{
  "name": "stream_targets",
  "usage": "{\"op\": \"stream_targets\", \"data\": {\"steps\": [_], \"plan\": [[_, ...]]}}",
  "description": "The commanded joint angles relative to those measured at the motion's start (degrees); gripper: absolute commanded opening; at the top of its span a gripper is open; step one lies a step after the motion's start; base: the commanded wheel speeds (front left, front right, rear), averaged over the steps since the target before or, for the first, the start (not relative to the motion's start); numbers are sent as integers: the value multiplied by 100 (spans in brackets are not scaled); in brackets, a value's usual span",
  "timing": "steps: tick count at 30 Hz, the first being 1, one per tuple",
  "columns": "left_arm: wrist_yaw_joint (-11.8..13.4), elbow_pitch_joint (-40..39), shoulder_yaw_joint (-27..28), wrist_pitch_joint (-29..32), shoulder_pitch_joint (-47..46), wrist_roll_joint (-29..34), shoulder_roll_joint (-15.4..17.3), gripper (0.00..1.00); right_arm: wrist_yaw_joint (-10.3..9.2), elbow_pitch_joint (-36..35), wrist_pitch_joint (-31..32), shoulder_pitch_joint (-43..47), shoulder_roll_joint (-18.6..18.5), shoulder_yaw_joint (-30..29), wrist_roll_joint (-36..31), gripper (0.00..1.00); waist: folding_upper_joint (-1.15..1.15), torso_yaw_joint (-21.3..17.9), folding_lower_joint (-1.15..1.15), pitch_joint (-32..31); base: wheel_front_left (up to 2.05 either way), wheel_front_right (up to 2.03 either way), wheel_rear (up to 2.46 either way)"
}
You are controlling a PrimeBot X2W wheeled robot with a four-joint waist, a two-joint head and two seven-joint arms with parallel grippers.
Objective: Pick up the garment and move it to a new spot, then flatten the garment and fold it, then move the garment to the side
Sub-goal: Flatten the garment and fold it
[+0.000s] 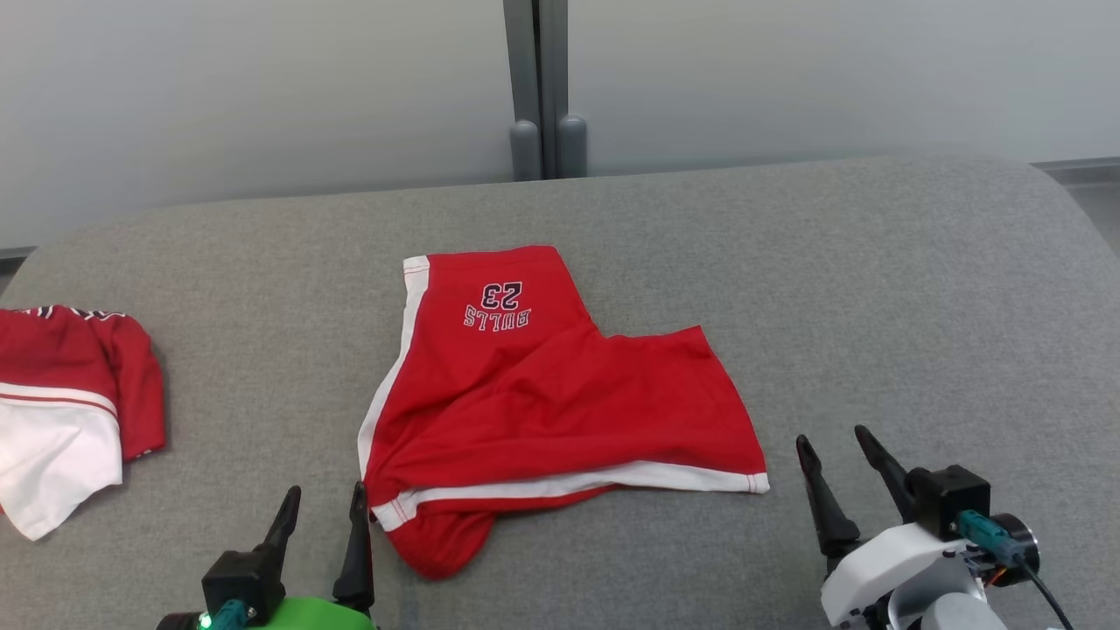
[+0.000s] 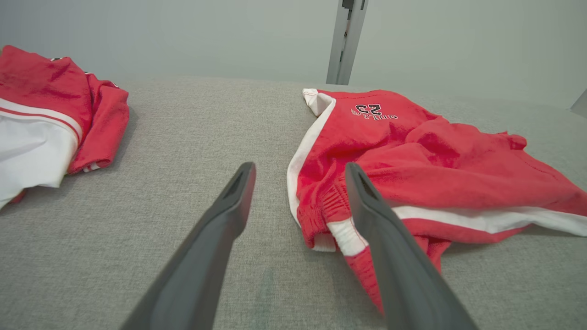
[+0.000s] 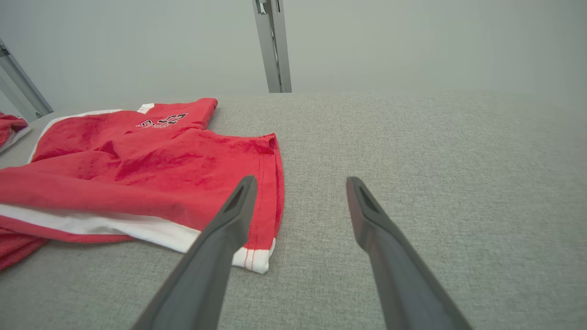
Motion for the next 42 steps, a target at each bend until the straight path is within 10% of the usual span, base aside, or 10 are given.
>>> {"op": "stream_targets", "data": {"steps": [1, 13, 18, 19, 20, 21, 42], "plan": [[-17, 20, -22, -5, 45, 14, 2, 100, -8, 87, -12, 37, -17, 86, 67, 100, 0, 14, 0, 22, 0, 0, 0], [-23, 42, -493, -5, -258, -241, -10, 100, -8, 1255, -11, -579, -20, 488, 441, 100, 0, 300, 0, 519, 0, 0, 0], [-24, 33, -584, -5, -353, -278, -10, 100, -8, 1623, -12, -806, -18, 526, 472, 79, 0, 407, 0, 654, 0, 0, 0], [-24, 27, -598, -5, -374, -288, -10, 100, -8, 1703, -11, -834, -22, 532, 426, 48, 0, 431, 0, 675, 0, 0, 0], [-24, 22, -605, -5, -383, -292, -11, 100, -8, 1773, -11, -855, -19, 554, 398, 39, 0, 449, 0, 690, 0, 0, 0], [-24, 20, -615, -5, -394, -303, -11, 100, -8, 1877, -5, -869, -18, 600, 383, 0, 0, 473, 0, 705, 0, 0, 0], [-25, 125, -1750, -5, -298, -1301, 86, 100, -8, 1270, -7, -841, -21, -231, 44, 0, 0, 642, 0, 670, 0, 0, 0]]}}
